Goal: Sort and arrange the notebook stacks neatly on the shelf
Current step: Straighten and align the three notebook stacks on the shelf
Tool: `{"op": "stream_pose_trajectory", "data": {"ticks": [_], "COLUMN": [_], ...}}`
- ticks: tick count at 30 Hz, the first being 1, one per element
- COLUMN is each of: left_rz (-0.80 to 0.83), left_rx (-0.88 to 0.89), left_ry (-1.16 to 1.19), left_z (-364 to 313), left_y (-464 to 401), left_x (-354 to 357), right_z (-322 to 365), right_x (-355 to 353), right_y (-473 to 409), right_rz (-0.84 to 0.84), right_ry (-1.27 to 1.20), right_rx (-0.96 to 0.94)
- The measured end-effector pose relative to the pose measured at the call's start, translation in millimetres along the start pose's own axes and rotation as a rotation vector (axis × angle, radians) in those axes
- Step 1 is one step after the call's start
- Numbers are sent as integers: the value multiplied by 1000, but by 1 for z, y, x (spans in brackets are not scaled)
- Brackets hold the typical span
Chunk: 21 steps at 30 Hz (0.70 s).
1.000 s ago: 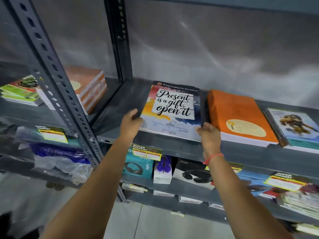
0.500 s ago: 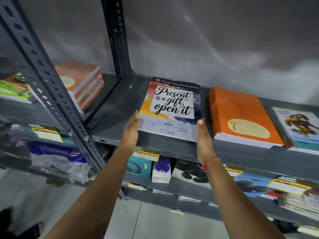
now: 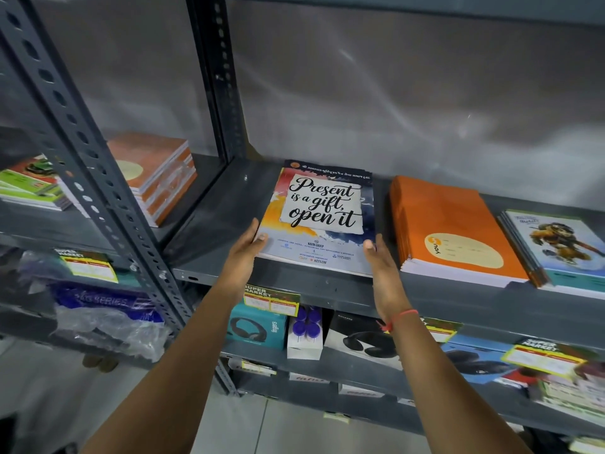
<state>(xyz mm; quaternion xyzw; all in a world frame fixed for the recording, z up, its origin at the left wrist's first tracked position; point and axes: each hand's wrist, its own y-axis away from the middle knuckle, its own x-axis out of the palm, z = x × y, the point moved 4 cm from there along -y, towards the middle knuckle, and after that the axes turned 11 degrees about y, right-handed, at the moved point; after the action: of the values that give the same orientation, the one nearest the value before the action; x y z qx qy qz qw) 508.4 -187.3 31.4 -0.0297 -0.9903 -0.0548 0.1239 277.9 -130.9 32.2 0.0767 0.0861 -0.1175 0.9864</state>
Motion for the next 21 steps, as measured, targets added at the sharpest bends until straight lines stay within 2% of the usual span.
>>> {"op": "stream_pose_trajectory", "data": {"ticks": [6,13,21], "left_rz": [154,107,146], "left_rx": [36,47,38], "left_ry": [27,-9,-31], "left_z": [4,7,8], "left_y": [4,2,0], "left_x": [-22,-21,-24], "right_z": [-9,-9,-14], "right_x": [-7,-7,-9], "right_y": [12,10,5], "right_rz": [63,-2,-8], "right_ry": [130,135,41], "right_rx": [-137,-143,-124]}}
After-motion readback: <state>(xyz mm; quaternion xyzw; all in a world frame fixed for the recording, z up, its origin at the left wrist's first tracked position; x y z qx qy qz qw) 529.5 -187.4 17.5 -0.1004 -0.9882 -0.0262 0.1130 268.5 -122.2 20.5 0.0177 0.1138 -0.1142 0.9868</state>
